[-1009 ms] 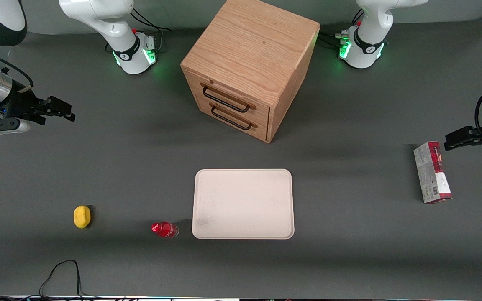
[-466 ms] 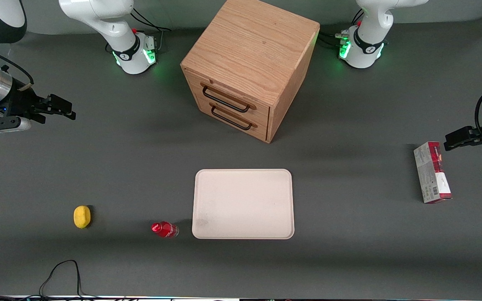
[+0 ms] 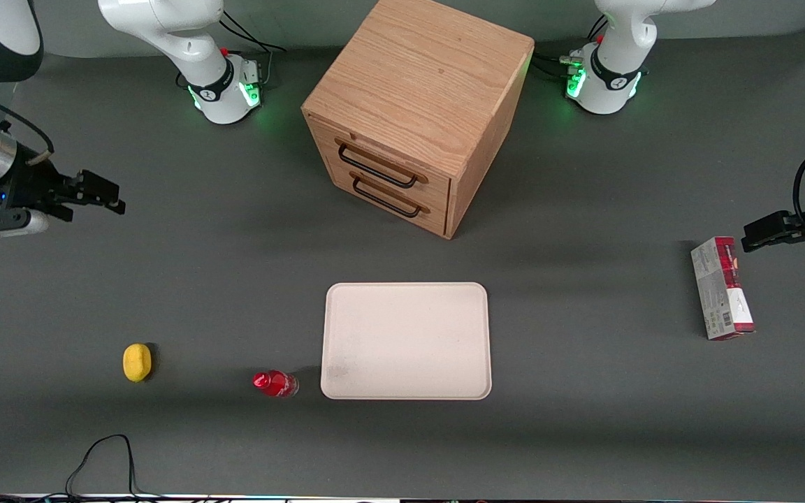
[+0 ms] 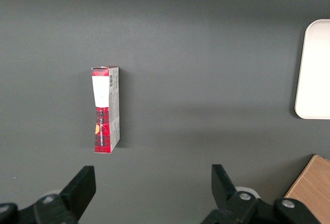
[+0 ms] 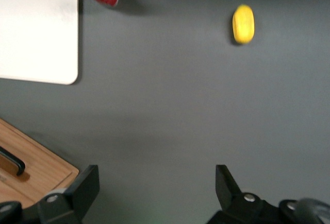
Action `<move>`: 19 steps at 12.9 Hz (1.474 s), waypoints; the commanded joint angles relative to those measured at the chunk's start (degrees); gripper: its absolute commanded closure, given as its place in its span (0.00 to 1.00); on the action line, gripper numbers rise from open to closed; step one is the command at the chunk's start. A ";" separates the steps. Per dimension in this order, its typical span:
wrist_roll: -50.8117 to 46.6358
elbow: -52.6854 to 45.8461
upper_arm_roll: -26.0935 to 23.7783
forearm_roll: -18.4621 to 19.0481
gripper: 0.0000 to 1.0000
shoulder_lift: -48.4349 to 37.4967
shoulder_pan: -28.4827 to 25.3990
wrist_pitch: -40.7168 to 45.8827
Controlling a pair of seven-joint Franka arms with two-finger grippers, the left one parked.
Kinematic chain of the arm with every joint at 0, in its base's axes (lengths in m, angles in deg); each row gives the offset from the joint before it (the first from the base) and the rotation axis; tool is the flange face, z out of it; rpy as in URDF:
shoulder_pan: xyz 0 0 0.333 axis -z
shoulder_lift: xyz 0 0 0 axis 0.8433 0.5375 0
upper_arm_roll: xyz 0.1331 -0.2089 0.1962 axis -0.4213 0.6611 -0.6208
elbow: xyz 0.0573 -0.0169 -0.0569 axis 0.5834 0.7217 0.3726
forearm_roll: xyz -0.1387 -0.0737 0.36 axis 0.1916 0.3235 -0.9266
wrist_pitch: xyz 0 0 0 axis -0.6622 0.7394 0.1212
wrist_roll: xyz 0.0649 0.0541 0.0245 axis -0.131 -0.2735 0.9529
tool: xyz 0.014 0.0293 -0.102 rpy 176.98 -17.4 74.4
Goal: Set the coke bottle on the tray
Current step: 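Move the open right gripper down over the red Coca-Cola bottle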
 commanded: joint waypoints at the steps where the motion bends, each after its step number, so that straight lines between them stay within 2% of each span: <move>1: -2.03 -22.51 0.12 -0.66 0.00 17.35 -3.68 7.81; 3: -9.40 -40.42 0.12 -0.65 0.00 30.96 -5.88 12.83; 5: -13.11 -49.63 0.21 -0.57 0.00 39.87 -8.00 12.94; 12: -17.25 -49.57 -0.67 -0.22 0.00 46.92 -11.77 -1.19; 15: -18.74 -49.57 -0.67 2.59 0.00 51.75 -13.36 -9.01; 19: -19.01 -49.57 -0.58 2.69 0.00 54.84 -13.36 -15.01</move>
